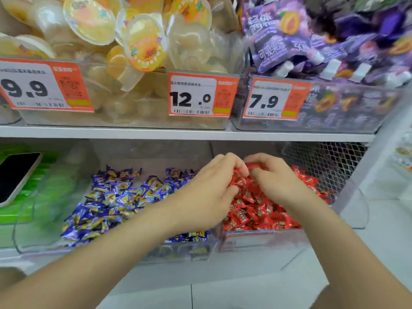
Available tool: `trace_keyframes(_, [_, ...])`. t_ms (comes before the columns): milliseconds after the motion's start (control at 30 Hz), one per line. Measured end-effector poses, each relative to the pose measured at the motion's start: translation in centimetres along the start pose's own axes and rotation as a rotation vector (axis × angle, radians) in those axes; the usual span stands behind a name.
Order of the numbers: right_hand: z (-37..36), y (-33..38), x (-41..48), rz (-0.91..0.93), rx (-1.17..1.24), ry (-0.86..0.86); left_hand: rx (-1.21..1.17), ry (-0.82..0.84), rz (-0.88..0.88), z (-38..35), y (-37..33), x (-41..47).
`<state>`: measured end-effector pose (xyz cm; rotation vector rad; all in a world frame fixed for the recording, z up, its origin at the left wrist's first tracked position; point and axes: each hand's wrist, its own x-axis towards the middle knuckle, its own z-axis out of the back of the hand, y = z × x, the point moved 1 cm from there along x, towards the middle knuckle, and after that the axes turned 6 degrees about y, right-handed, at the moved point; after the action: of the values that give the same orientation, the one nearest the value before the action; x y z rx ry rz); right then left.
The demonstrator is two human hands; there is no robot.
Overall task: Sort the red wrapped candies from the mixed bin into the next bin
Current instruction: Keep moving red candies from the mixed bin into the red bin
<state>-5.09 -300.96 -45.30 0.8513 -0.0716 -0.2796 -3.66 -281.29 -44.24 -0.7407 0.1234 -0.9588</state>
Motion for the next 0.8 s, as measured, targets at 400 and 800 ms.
trace_keyframes(400, [0.8, -1.9, -1.7, -0.023, 0.073, -0.174, 0.143, -0.086, -0.032, -2.2, -0.1, 6.1])
trace_keyframes(800, [-12.5, 6.5, -5.7, 0.527, -0.933, 0.128, 0.339, 0.35, 0.181, 0.3, 13.9, 2.9])
